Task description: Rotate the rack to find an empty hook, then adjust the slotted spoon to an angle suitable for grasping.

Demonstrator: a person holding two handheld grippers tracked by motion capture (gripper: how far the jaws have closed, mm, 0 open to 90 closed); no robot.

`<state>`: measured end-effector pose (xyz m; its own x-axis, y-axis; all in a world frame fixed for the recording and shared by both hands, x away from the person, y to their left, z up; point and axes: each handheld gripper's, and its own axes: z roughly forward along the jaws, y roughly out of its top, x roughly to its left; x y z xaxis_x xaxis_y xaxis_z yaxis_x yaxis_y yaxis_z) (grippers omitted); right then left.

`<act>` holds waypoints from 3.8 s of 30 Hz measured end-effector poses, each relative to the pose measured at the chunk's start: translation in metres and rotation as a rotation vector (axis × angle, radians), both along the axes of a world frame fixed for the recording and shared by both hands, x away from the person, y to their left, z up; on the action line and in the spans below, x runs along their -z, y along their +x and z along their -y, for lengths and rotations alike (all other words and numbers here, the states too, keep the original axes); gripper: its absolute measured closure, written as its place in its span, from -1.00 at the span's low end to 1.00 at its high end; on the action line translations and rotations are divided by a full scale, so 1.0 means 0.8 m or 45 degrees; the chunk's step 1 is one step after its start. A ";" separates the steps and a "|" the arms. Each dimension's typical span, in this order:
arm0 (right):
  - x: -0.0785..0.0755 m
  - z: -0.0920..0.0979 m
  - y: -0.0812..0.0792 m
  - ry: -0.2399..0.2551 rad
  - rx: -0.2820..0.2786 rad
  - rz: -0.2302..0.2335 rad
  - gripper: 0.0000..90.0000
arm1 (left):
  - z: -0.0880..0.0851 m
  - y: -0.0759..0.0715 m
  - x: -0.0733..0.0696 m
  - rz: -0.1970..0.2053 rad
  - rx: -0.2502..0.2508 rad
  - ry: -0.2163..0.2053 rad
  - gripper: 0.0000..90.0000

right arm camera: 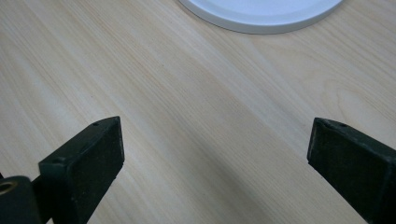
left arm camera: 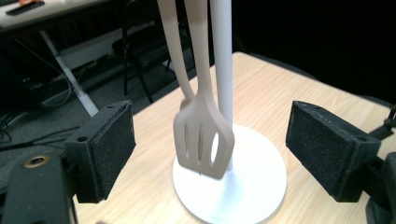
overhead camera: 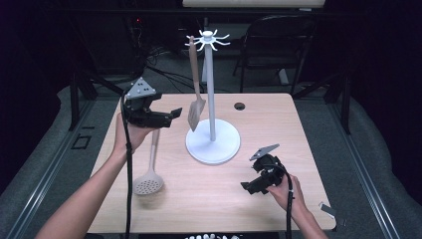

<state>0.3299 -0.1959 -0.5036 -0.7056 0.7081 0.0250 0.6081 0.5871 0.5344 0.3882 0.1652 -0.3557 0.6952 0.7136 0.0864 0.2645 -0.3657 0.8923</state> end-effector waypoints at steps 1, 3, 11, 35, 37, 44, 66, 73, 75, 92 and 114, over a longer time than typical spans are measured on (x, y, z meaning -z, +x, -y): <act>0.000 0.000 0.000 0.002 0.000 -0.001 -0.92 | -0.001 -0.002 0.006 -0.005 -0.006 0.013 -0.66; 0.001 0.000 0.000 0.005 -0.003 0.004 -0.92 | -0.003 -0.004 0.013 -0.008 -0.014 0.012 -0.68; 0.001 0.000 0.001 -0.002 -0.003 -0.005 -0.92 | -0.021 -0.011 0.060 -0.096 -0.082 -0.013 -0.73; 0.006 -0.003 0.003 -0.036 -0.004 -0.018 -0.92 | -0.046 -0.013 0.161 -0.307 -0.253 0.088 -0.74; 0.006 -0.003 0.003 -0.043 -0.010 -0.019 -0.92 | -0.050 -0.011 0.168 -0.322 -0.285 0.086 -0.73; 0.005 -0.005 0.001 -0.032 -0.024 -0.010 -0.92 | -0.060 0.002 0.191 -0.422 -0.408 0.120 -0.64; 0.008 -0.006 0.004 -0.053 -0.021 -0.034 -0.89 | -0.070 0.035 0.246 -0.697 -0.492 0.264 0.35; 0.009 -0.006 0.003 -0.060 -0.032 -0.032 -0.87 | -0.063 0.035 0.248 -0.685 -0.487 0.344 0.52; 0.009 -0.006 0.003 -0.056 -0.032 -0.030 -0.87 | -0.064 0.035 0.247 -0.689 -0.482 0.345 0.53; 0.006 -0.006 0.001 -0.065 -0.037 -0.036 -0.87 | -0.097 0.023 0.237 -0.824 -0.415 0.322 0.65; 0.007 -0.007 0.002 -0.053 -0.037 -0.026 -0.87 | -0.094 0.024 0.236 -0.818 -0.407 0.406 0.53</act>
<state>0.3313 -0.1904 -0.5094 -0.7254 0.6883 0.0103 0.6011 0.6260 0.4968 0.4075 0.2402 -0.5442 0.4433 0.8959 -0.0284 0.8288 -0.3977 0.3935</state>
